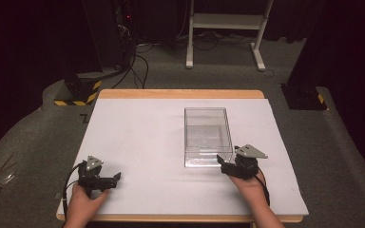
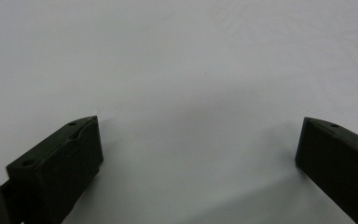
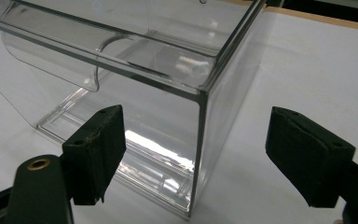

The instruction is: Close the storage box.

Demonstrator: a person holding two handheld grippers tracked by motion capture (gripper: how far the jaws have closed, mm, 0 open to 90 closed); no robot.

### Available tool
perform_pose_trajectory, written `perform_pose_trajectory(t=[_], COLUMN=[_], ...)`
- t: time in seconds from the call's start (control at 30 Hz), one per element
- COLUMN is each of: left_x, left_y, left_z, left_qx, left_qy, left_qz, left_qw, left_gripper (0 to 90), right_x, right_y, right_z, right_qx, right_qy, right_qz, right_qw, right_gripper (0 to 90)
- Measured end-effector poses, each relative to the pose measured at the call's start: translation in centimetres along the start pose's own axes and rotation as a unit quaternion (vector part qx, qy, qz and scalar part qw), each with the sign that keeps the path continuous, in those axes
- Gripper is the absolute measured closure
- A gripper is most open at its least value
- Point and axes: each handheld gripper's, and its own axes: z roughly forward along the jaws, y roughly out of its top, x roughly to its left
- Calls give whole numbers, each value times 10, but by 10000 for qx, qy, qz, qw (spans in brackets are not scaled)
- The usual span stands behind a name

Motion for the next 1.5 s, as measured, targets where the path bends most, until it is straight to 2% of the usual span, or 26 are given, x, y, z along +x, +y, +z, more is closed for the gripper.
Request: perform_pose_trajectory(t=[0.5,0.67,1.13,1.17,1.4,1.5], left_x=[0,0,0,0,0,0], left_y=[0,0,0,0,0,0], left_z=[0,0,0,0,0,0], left_qx=[-1,-3,-4,-5,-8,-8], left_qy=[0,3,2,3,0,0], left_qz=[0,6,4,5,-4,-6], left_qw=[10000,10000,10000,10000,10000,10000], left_gripper=[7,7,7,7,7,7], right_x=[-4,-9,-35,-40,-54,-55], right_y=[-6,-9,-26,-30,-42,-46], right_z=[-17,-21,-37,-40,-46,-46], right_qx=[-38,-51,66,92,209,257], right_qy=[4,6,-340,-421,-617,-661], right_qz=[75,169,296,330,433,438], right_qw=[10000,9998,9990,9985,9969,9965], right_gripper=[240,263,271,271,271,271])
